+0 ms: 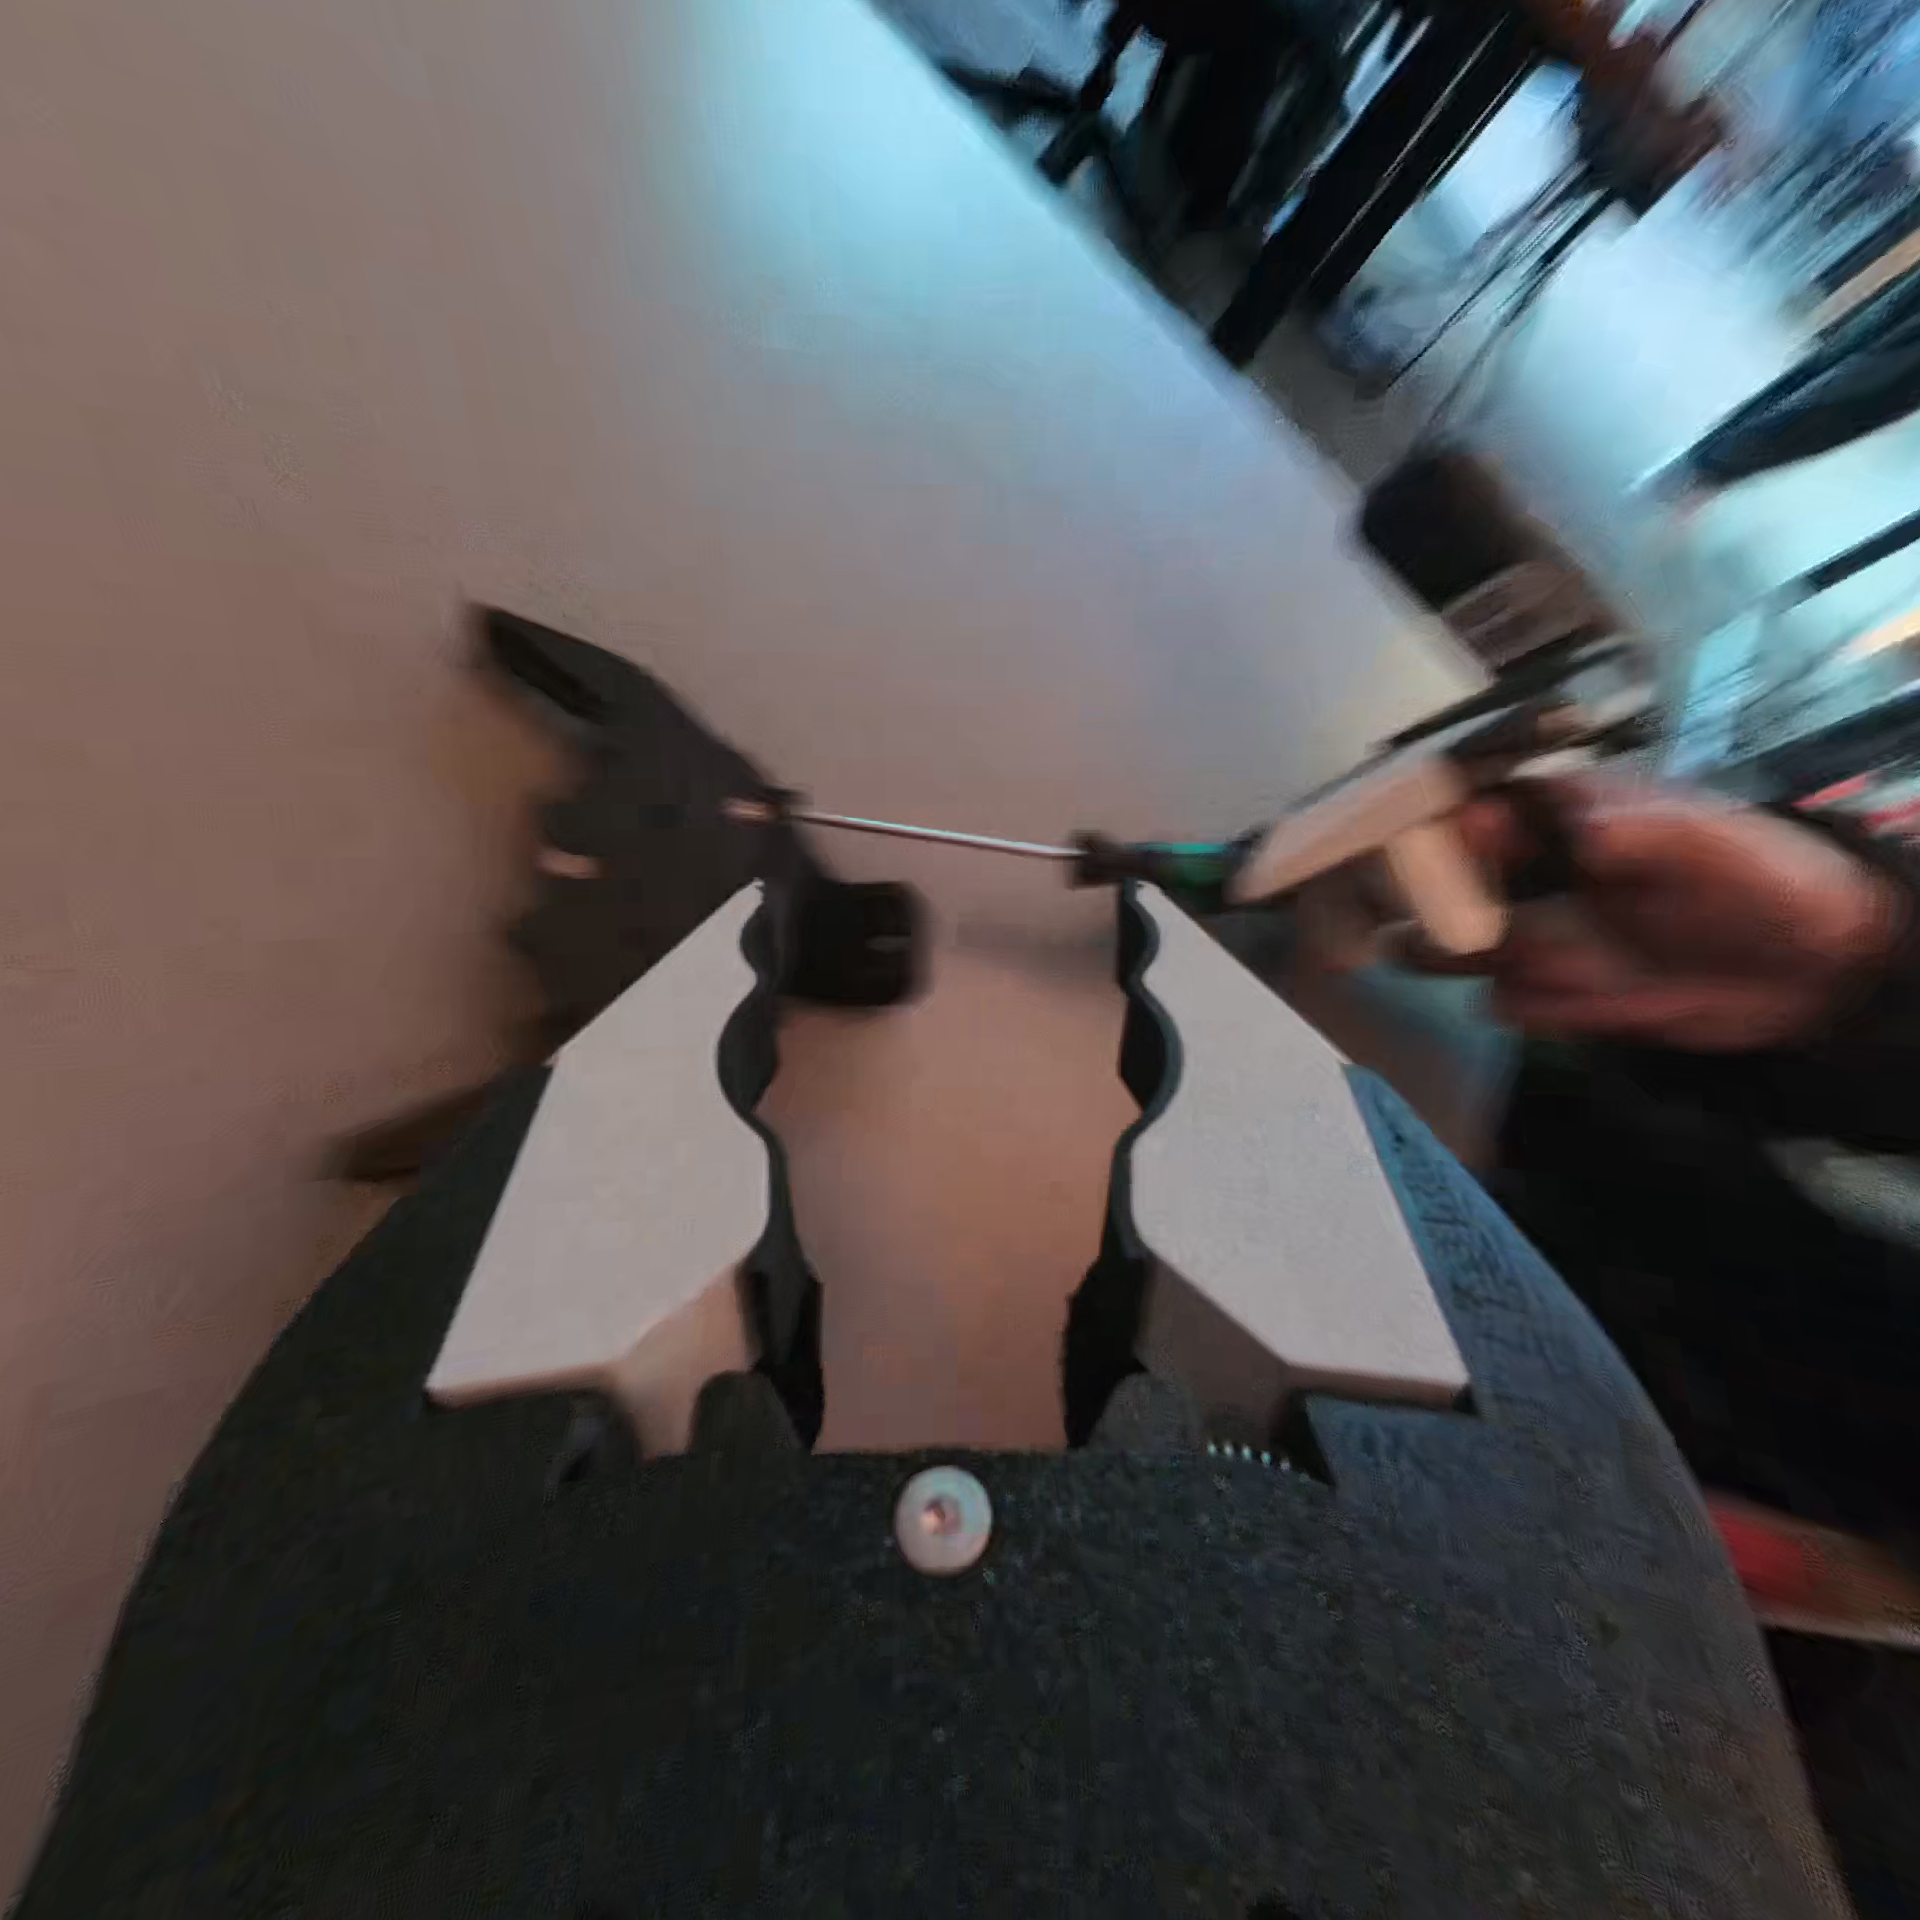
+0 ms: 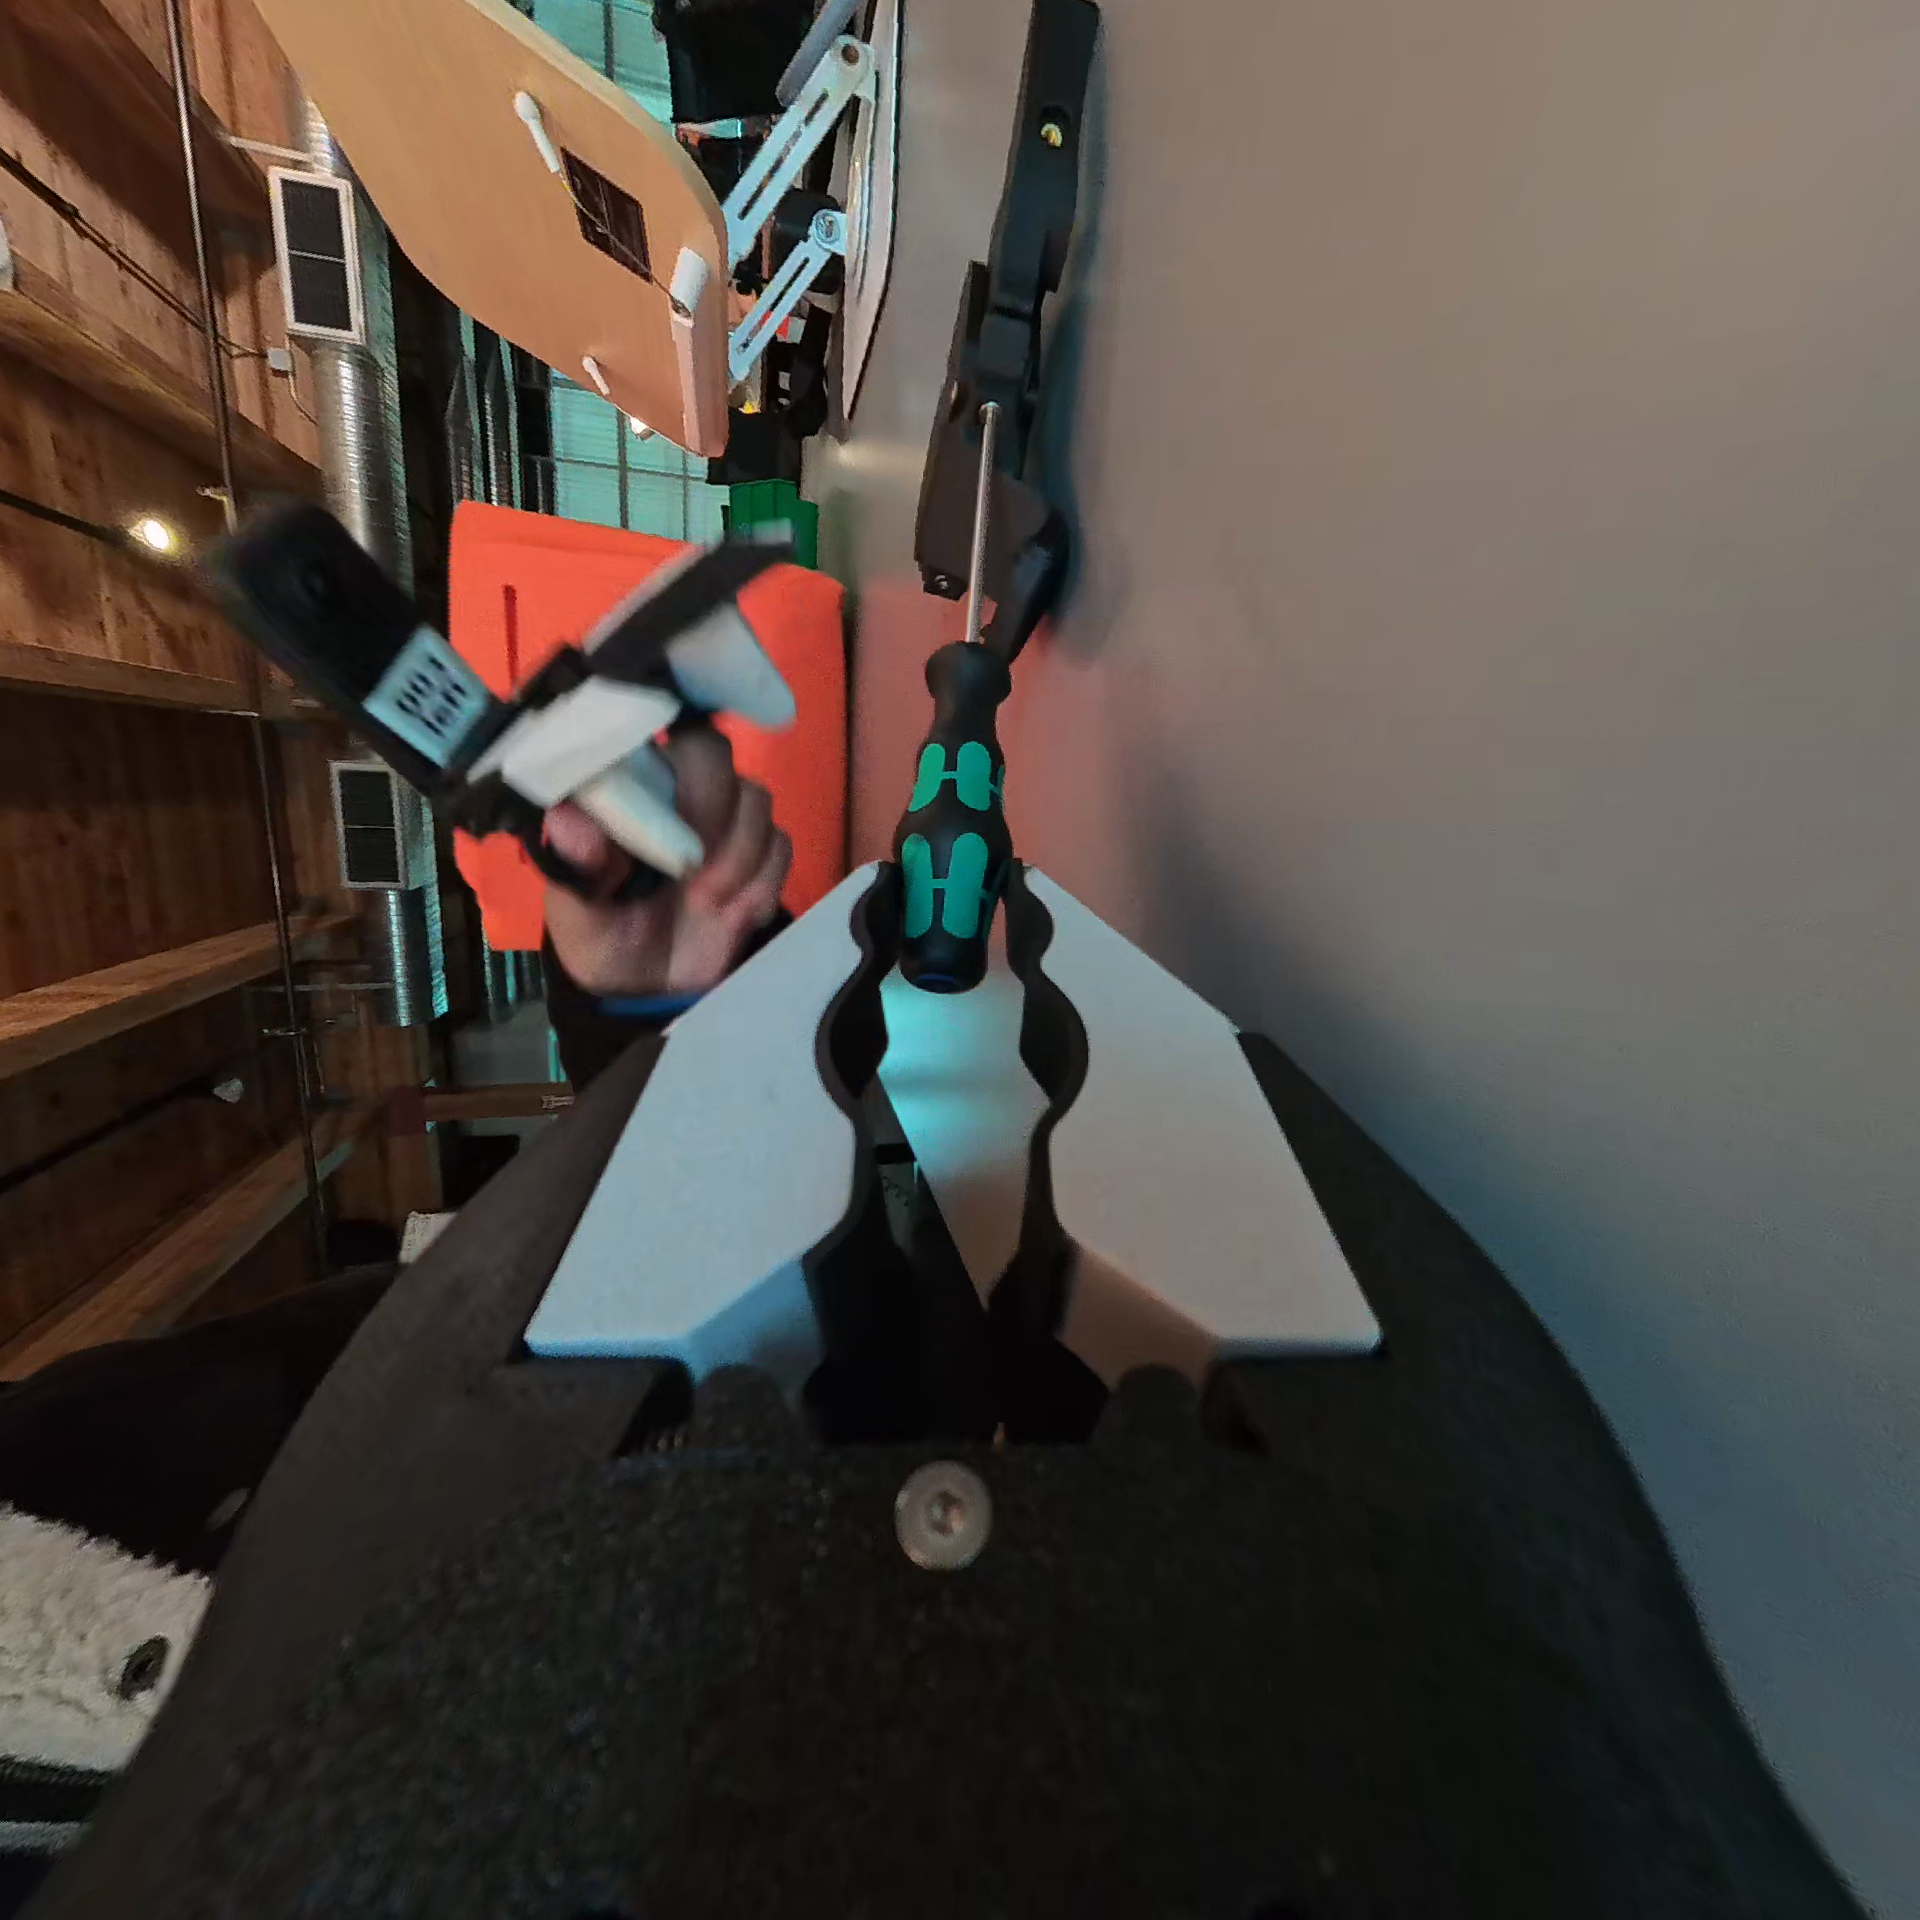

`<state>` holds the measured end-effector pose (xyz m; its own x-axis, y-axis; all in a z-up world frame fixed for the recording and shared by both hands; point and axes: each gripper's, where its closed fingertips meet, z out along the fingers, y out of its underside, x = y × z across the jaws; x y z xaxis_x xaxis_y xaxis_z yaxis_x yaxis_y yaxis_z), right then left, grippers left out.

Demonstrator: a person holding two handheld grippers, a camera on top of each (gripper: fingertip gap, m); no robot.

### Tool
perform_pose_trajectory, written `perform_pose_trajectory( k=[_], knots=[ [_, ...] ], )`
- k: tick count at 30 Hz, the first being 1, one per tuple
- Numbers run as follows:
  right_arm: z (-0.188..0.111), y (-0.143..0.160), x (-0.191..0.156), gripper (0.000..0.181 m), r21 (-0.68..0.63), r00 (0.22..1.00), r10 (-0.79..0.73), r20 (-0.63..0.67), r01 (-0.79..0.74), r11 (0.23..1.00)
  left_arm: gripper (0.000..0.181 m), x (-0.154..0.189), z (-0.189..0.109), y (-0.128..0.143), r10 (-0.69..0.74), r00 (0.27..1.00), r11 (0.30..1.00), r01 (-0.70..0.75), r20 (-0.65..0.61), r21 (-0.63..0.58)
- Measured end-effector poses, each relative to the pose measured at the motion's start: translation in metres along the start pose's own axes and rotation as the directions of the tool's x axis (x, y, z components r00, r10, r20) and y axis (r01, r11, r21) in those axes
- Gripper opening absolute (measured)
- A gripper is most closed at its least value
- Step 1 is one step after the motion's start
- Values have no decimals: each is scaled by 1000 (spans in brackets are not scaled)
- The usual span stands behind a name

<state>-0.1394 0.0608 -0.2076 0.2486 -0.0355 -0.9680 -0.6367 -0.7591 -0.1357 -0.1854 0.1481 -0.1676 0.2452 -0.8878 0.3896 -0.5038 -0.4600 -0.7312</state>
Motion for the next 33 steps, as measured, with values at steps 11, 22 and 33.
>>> perform_pose_trajectory(
  k=[11,22,33],
  knots=[
    [4,-2,2,19,-27,996,-68,-55,67,997,73,-65,43,18,355,933,902,-328,52,-282],
    [-6,-18,9,19,-228,618,-651,-441,625,747,65,-65,46,23,311,949,924,-288,53,-252],
    [-11,-25,0,18,-795,-660,-680,-320,577,-186,65,-63,47,22,276,957,942,-251,92,-224]
  ],
)
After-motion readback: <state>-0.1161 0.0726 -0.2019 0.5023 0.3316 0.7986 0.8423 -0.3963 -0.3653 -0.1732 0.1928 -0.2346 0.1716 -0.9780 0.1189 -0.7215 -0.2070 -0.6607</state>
